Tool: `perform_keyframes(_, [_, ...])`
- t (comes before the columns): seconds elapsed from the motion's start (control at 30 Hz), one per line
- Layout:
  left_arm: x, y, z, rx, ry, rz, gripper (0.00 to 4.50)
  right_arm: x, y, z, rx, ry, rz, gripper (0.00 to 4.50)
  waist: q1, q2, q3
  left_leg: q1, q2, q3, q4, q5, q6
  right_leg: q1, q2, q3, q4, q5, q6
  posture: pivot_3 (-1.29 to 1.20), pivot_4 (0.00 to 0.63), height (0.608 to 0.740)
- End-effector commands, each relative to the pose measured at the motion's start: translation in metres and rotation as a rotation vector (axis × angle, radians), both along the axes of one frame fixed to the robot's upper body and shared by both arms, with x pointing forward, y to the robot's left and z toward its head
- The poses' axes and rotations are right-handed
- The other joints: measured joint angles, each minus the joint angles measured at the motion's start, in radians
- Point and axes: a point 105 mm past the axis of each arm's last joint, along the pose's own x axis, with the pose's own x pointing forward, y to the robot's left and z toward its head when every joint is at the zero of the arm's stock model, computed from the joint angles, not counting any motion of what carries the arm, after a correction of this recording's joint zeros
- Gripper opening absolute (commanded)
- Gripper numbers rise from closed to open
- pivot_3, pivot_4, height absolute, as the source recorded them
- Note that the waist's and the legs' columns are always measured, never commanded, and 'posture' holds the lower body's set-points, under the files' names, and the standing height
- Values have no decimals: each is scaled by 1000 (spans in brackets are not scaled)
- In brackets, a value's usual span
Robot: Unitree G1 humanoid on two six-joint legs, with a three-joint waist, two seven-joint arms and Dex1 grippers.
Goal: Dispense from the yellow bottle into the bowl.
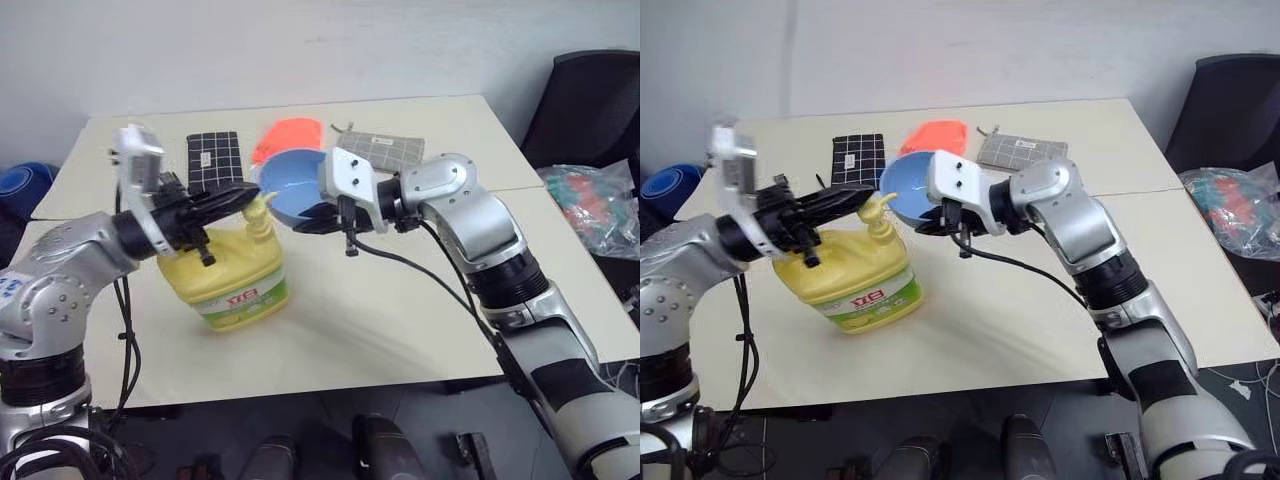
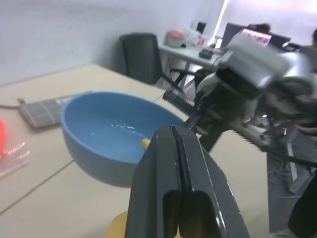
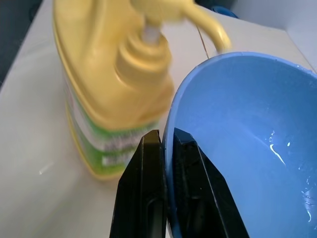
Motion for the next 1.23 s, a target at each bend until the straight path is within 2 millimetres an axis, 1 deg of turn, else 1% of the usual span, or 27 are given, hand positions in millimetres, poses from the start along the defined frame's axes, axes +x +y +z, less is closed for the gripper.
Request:
perform_keyframes(0.03, [-26, 26, 10, 72, -99, 17, 18, 10, -36, -3, 3, -30, -71, 0, -1, 1, 0, 0, 0, 0, -1, 0, 0, 0, 0, 0, -1, 0, 0, 0, 150, 740])
perform_keyframes(0.07, [-28, 37, 4, 97, -96, 55, 18, 13, -46, -11, -7, -17, -91, 0, 0, 1, 1, 0, -1, 0, -1, 0, 0, 0, 0, 0, -3, 0, 0, 0, 150, 740])
perform_keyframes(0.13, [-32, 63, -14, 146, -69, 151, 18, 15, -67, -34, -28, 10, -119, 0, -5, 2, 1, 0, -1, 0, -2, 0, 0, 1, 0, 0, -4, 0, 0, 0, 150, 740])
perform_keyframes(0.17, [-35, 72, -22, 165, -48, 186, 18, 15, -74, -45, -29, 27, -129, 0, -6, 2, 1, 1, 0, 1, -3, 0, 0, 1, 0, 1, -5, 0, 0, 0, 150, 740])
perform_keyframes(0.2, [-37, 77, -27, 177, -37, 202, 18, 15, -78, -51, -27, 35, -131, 0, -4, 2, 2, 2, 0, 0, -3, 0, 0, 1, 0, 1, -5, 0, 0, 0, 150, 740])
perform_keyframes(0.27, [-42, 89, -43, 201, -11, 264, 18, 14, -92, -76, -24, 95, -157, 0, 0, 1, 3, 2, 0, 0, -2, 0, 0, 1, 1, 1, -5, 0, 0, 0, 150, 740])
perform_keyframes(0.3, [-43, 96, -46, 219, -52, 319, 18, 12, -100, -89, -33, 114, -166, 0, 2, 1, 3, 2, 0, 0, -1, 0, 0, 1, 1, 1, -4, 0, 0, 0, 150, 740])
perform_keyframes(0.33, [-44, 103, -49, 189, -60, 374, 381, 10, -107, -101, -42, 130, -176, 0, 3, 1, 3, 2, 0, 0, -1, 0, 0, 1, 0, 1, -5, 0, -1, 0, 150, 740])
perform_keyframes(0.37, [-45, 110, -55, 192, -61, 415, 576, 10, -112, -108, -24, 141, -193, 0, 4, 1, 3, 3, 0, 0, -1, 0, 0, 2, 0, 2, -5, 0, -1, 0, 150, 740])
perform_keyframes(0.4, [-46, 114, -63, 190, -43, 440, 818, 11, -115, -111, 8, 148, -218, 0, 5, 1, 3, 3, 0, 0, -1, 0, 0, 2, 0, 2, -5, 0, -1, 0, 150, 740])
perform_keyframes(0.43, [-48, 116, -73, 184, -8, 450, 1160, 12, -118, -116, 34, 174, -243, 0, 4, 1, 4, 3, 0, 0, -1, 0, 0, 2, 0, 1, -5, 0, -1, 0, 150, 740])
perform_keyframes(0.47, [-50, 118, -84, 210, 14, 458, 1447, 10, -121, -120, 47, 167, -241, 294, 4, 1, 4, 3, 0, 1, -1, 0, 0, 2, 0, 2, -5, 0, -1, 0, 150, 740])
perform_keyframes(0.5, [-53, 119, -96, 226, 46, 457, 1763, 8, -125, -127, 52, 201, -248, 623, 4, 1, 3, 3, 0, 1, -1, 0, 0, 2, 0, 2, -5, 0, 0, 0, 150, 740])
perform_keyframes(0.57, [-57, 124, -115, 254, 76, 472, 2410, 2, -128, -130, 89, 218, -233, 1228, 5, 1, 3, 4, 0, 1, -1, 0, 0, 4, 0, 2, -5, 0, -1, 0, 150, 740])
perform_keyframes(0.63, [-61, 127, -130, 287, 90, 482, 3030, -1, -134, -121, 151, 171, -235, 1945, 8, 1, 3, 5, 0, 0, -2, 0, 0, 4, 0, 1, -5, 0, -1, 0, 150, 740])
perform_keyframes(0.7, [-63, 126, -138, 301, 91, 475, 3582, -9, -139, -111, 219, 126, -218, 2569, 11, 1, 3, 5, 0, 0, -1, 0, 0, 4, 0, 2, -5, 0, -1, 0, 150, 740])
perform_keyframes(0.77, [-65, 121, -143, 337, 84, 439, 4275, -21, -142, -102, 286, 91, -187, 3360, 15, 1, 3, 4, 0, 0, -1, -1, 0, 4, 0, 1, -5, 0, -1, 0, 150, 740])
perform_keyframes(0.8, [-67, 118, -147, 361, 82, 420, 4484, -33, -144, -96, 329, 59, -157, 3634, 19, 1, 3, 5, 0, 0, -1, -1, 0, 4, 0, 2, -5, 0, 0, 0, 150, 740])
perform_keyframes(0.87, [-68, 115, -154, 396, 78, 416, 4490, -55, -147, -88, 377, -6, -110, 4360, 27, 1, 3, 5, 1, 0, -1, -1, 0, 5, 0, 2, -5, 0, -1, 0, 150, 740])
perform_keyframes(0.9, [-69, 112, -162, 444, 71, 409, 4490, -66, -152, -86, 421, -19, -136, 4440, 30, 1, 3, 5, 1, 0, -1, -1, 0, 5, 0, 2, -5, 0, 0, 0, 150, 740])
perform_keyframes(0.93, [-71, 111, -171, 499, 72, 418, 4490, -79, -154, -89, 414, -24, -136, 4440, 34, 1, 3, 5, 1, 0, -2, -1, 0, 5, 0, 1, -6, 0, -1, 0, 150, 740])
perform_keyframes(0.97, [-73, 111, -179, 540, 78, 423, 4490, -90, -155, -93, 394, -16, -130, 4440, 37, 1, 3, 5, 1, 0, -2, -2, 1, 5, 0, 1, -6, 0, 0, 0, 150, 740])
perform_keyframes(1.0, [-74, 112, -184, 564, 81, 427, 4490, -97, -155, -97, 376, -5, -125, 4440, 41, 1, 3, 5, 1, 0, -2, -2, 1, 6, 0, 2, -6, 0, 0, 0, 150, 740])
perform_keyframes(1.03, [-75, 115, -190, 586, 76, 442, 4490, -110, -157, -105, 334, 11, -107, 4440, 42, 1, 3, 7, 1, 0, -3, -2, 1, 8, 0, 2, -8, 0, 0, 0, 150, 740])
perform_keyframes(1.07, [-77, 116, -195, 572, 94, 441, 4490, -117, -160, -110, 326, 36, -125, 4440, 45, 1, 3, 8, 1, 1, -2, -2, 2, 9, 0, 2, -8, 0, 0, 0, 150, 740])
perform_keyframes(1.13, [-78, 121, -202, 571, 106, 465, 4490, -125, -166, -114, 315, 43, -153, 4440, 45, 1, 4, 12, 1, 1, -2, -3, 3, 14, 1, 2, -10, 1, 0, 0, 150, 740])
perform_keyframes(1.23, [-78, 119, -204, 568, 90, 463, 4490, -129, -172, -118, 308, 35, -195, 4440, 44, 0, 4, 19, 3, 1, -3, -4, 4, 22, 2, 2, -13, 1, 0, 0, 150, 740])
